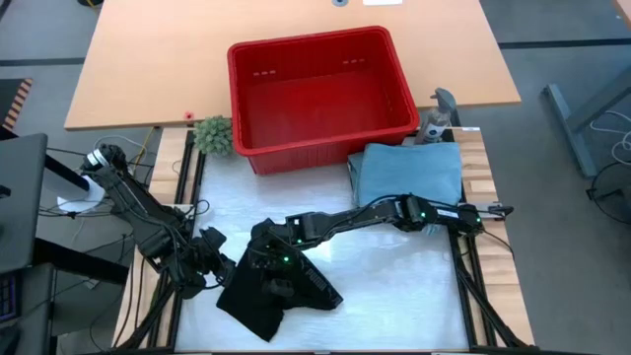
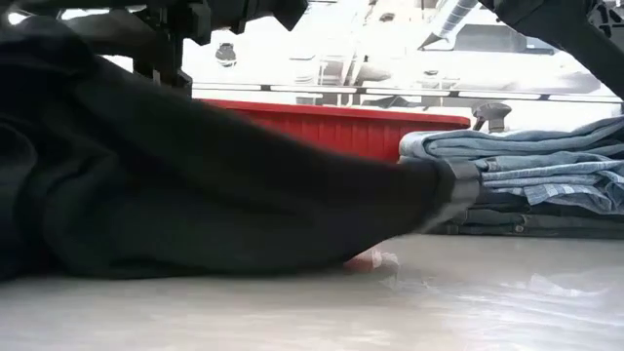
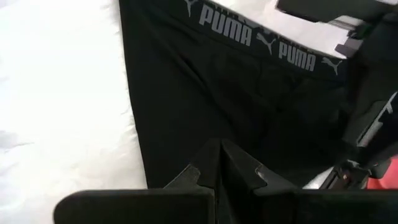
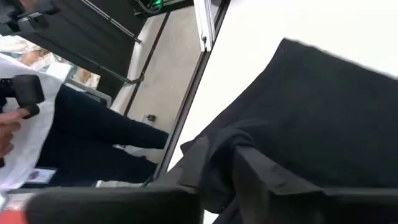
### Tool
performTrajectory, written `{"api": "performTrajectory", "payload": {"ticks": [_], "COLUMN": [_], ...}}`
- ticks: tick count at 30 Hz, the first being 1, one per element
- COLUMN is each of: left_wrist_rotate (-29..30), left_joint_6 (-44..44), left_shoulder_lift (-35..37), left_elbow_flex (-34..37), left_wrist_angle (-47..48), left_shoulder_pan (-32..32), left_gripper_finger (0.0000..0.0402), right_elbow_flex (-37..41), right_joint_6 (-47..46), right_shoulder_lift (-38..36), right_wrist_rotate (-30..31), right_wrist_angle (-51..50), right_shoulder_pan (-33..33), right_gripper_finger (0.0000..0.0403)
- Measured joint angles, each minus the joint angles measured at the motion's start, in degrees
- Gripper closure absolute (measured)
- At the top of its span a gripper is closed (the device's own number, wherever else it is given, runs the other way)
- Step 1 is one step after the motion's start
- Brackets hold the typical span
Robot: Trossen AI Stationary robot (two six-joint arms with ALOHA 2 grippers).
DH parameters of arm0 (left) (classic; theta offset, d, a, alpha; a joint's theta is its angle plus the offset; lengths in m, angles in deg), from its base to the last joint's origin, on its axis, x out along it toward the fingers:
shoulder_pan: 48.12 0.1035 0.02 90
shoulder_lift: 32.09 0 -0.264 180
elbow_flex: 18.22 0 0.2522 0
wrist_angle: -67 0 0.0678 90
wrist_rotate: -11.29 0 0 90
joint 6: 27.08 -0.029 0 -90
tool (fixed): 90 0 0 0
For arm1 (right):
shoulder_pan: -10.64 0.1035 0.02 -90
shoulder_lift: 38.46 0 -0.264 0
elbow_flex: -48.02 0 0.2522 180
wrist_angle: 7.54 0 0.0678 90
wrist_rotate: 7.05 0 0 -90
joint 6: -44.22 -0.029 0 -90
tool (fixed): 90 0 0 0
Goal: Fold Laundry from Bin
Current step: Fold the black boxer short
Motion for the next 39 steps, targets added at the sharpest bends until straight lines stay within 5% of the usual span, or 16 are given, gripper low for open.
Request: {"api": "performTrajectory", "payload": {"ticks": [11, 22, 30, 39], "left_wrist_rotate": [2.5, 5.6, 6.0, 10.1], "left_joint_6": [-1.0, -1.9, 0.0, -24.0], "left_shoulder_lift": [0.0, 0.0, 0.0, -0.1], "left_elbow_flex": [0.0, 0.0, 0.0, 0.0], "left_wrist_angle": [0.2, 1.9, 0.8, -26.3], "left_shoulder_pan": [0.0, 0.0, 0.0, 0.0], "left_gripper_finger": [0.0401, 0.0401, 0.0401, 0.0401], "right_elbow_flex": [-2.4, -2.4, -1.4, -1.4], "right_joint_6": [1.3, 5.5, 13.6, 14.5], "right_shoulder_lift": [-1.4, -1.8, -1.7, -1.7], "right_wrist_rotate": [-5.5, -5.1, 3.8, 6.4], "right_wrist_angle": [-0.4, -0.4, -4.2, -5.6], "right_shoulder_pan": [-2.0, -2.6, -2.6, -2.9], "right_gripper_finger": [0.0158, 0.0158, 0.0158, 0.0158]}}
